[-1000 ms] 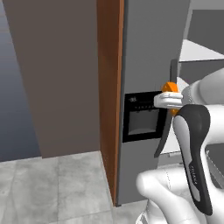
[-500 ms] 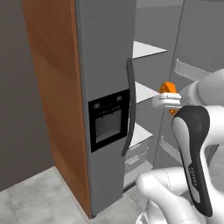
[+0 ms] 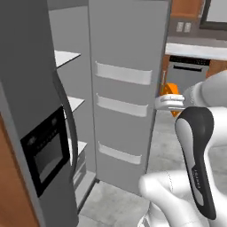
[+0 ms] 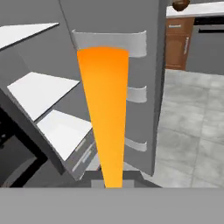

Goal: Pick the cheese from the fridge and the cheese grater from the cabinet and place them next to the salad bowl.

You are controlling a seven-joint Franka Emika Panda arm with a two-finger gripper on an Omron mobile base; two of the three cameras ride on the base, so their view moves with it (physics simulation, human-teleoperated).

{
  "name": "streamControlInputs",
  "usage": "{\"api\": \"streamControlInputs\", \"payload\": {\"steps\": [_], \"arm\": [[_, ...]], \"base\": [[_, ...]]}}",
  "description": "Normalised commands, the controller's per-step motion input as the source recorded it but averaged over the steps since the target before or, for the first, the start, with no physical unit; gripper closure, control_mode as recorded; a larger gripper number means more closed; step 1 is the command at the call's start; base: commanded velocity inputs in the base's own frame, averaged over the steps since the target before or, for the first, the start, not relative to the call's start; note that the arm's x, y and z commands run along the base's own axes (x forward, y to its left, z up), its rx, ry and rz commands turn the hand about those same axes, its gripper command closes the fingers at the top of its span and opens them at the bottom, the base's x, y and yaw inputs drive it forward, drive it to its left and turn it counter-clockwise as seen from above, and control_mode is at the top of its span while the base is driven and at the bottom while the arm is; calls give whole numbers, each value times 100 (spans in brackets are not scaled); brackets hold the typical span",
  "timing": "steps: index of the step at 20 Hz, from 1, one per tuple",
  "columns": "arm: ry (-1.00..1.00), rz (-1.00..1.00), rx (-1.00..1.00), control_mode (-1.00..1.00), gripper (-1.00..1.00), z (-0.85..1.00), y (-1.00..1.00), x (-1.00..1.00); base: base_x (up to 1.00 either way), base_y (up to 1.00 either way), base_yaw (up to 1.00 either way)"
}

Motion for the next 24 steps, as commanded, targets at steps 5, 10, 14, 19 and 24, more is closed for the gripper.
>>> {"api": "streamControlInputs", "payload": {"steps": [5, 10, 14, 19, 24], "arm": [[0, 0, 0, 100, 100, 0, 0, 0], [0, 0, 0, 100, 100, 0, 0, 0], [0, 0, 0, 100, 100, 0, 0, 0], [0, 0, 0, 100, 100, 0, 0, 0], [0, 0, 0, 100, 100, 0, 0, 0]], "base": [[0, 24, -78], [-9, 20, -54], [-6, -15, -38], [-3, -49, -15], [9, -64, 9]]}}
